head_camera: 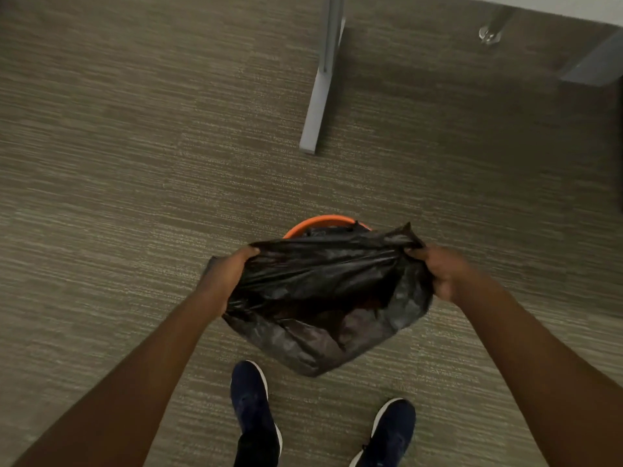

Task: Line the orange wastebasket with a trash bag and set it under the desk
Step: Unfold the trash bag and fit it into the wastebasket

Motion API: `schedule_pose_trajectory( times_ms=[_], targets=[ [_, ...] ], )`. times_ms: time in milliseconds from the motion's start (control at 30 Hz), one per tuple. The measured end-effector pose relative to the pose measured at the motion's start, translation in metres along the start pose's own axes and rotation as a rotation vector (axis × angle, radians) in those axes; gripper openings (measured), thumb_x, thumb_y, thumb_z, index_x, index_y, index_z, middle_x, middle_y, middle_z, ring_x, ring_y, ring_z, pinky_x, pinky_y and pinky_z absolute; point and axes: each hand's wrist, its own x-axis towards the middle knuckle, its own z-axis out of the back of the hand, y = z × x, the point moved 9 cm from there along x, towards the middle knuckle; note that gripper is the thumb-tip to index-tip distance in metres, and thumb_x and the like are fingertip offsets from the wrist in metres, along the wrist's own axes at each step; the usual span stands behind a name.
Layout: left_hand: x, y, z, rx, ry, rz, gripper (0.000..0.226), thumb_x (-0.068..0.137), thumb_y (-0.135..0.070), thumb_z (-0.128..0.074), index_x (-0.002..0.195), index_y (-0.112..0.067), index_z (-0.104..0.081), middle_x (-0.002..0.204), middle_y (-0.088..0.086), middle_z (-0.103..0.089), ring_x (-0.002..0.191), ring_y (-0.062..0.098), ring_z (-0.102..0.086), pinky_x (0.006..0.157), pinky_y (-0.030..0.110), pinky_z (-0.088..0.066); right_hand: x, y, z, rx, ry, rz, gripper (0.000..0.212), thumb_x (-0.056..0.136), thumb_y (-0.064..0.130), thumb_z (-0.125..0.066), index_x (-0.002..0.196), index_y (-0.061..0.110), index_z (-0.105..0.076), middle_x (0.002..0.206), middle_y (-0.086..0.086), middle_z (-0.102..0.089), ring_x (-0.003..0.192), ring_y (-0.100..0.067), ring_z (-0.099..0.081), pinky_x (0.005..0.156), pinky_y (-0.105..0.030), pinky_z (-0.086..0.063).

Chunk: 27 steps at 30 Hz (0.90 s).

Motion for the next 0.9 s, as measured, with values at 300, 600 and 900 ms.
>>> schedule_pose_trajectory(
  times_ms=[300,600,900],
  targets=[
    [0.04,0.011,-0.014,0.279,0.412,0.054,0.046,0.075,-0.046,-0.085,0.102,-0.009,-0.08,0.113,0.018,-0.078,0.099,0.032,-0.077,0.09,0.04,-0.06,0.038,0.0,-0.003,-0.344,0.009,0.05,0.027,0.086,0.028,-0.076,0.101,0.005,-0.075,0.097,-0.018,-0.078,0.088,-0.034,-0.075,0.085,-0.043,-0.06],
    [0.114,-0.012,-0.026,-0.116,0.023,0.029,0.045,0.087,-0.051,-0.068,0.105,-0.011,-0.075,0.089,0.014,-0.081,0.088,0.035,-0.076,0.083,0.05,-0.062,0.112,-0.005,-0.008,0.117,-0.173,-0.015,0.024,0.093,0.017,-0.067,0.11,0.001,-0.071,0.095,-0.015,-0.077,0.072,-0.027,-0.074,0.063,-0.035,-0.06],
    [0.176,-0.031,-0.053,-0.057,-0.047,0.073,0.052,0.086,-0.047,-0.075,0.115,-0.004,-0.067,0.109,0.019,-0.073,0.099,0.037,-0.073,0.091,0.054,-0.059,0.183,0.005,0.002,-0.005,-0.312,-0.044,0.037,0.078,0.039,-0.08,0.097,0.009,-0.069,0.101,-0.012,-0.075,0.095,-0.033,-0.073,0.093,-0.049,-0.058]
  ],
)
